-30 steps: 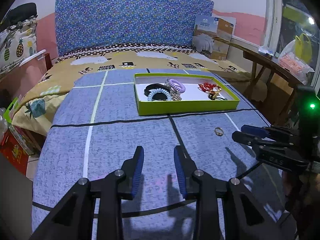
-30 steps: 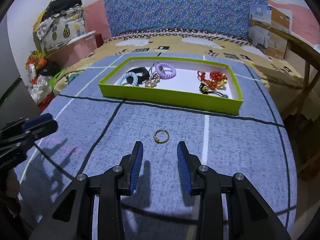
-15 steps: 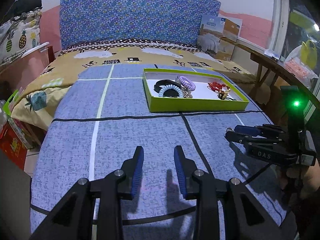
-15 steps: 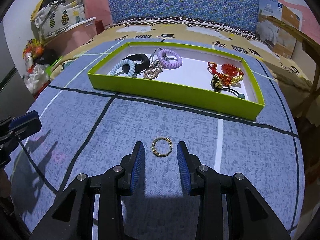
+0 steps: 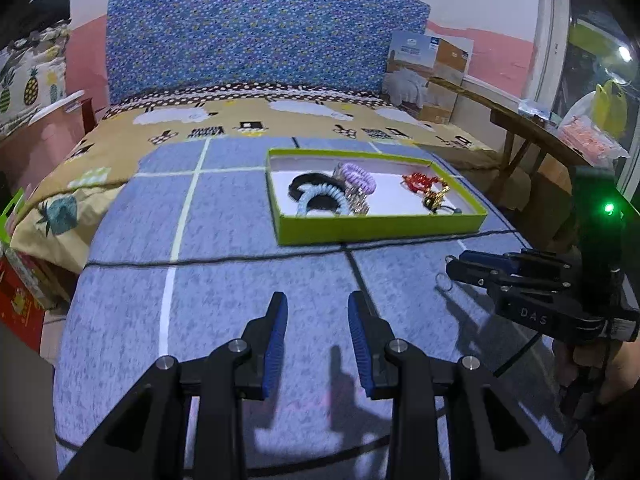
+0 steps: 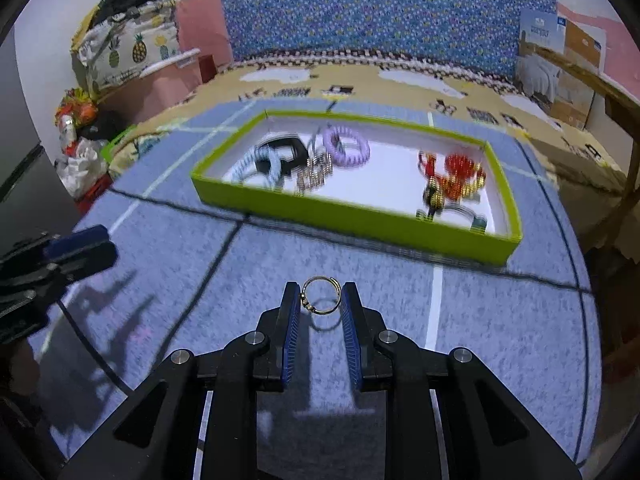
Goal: Organize jewelry
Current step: 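Lower the gold ring into the green box and open the right gripper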
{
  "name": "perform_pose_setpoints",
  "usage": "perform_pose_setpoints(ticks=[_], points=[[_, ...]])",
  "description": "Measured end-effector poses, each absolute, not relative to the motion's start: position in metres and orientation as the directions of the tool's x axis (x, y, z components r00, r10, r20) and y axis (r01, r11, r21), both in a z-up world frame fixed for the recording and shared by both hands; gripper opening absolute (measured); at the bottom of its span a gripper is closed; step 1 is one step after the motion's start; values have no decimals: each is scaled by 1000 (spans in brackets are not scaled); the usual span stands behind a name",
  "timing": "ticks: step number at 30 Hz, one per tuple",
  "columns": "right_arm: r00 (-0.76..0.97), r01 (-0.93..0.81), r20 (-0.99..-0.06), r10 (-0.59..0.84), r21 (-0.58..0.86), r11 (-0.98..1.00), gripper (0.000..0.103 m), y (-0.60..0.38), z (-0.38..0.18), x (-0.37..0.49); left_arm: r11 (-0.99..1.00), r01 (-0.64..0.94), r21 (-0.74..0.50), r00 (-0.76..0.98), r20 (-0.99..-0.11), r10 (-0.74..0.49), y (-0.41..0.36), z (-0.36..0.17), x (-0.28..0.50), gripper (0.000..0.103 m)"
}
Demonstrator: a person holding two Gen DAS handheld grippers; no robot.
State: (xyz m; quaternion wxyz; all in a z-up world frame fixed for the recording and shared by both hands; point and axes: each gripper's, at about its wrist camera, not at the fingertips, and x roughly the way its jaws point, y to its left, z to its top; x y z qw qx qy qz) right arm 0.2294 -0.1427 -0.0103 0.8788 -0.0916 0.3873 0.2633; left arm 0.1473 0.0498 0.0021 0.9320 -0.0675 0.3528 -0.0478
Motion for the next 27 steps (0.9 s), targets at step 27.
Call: perform_pose_setpoints(ticks=[27], points=[[506,-470,-796,331,68,880,23,-128,-31,347,986,86,-140,748,-645,-157,37,6,189,33]])
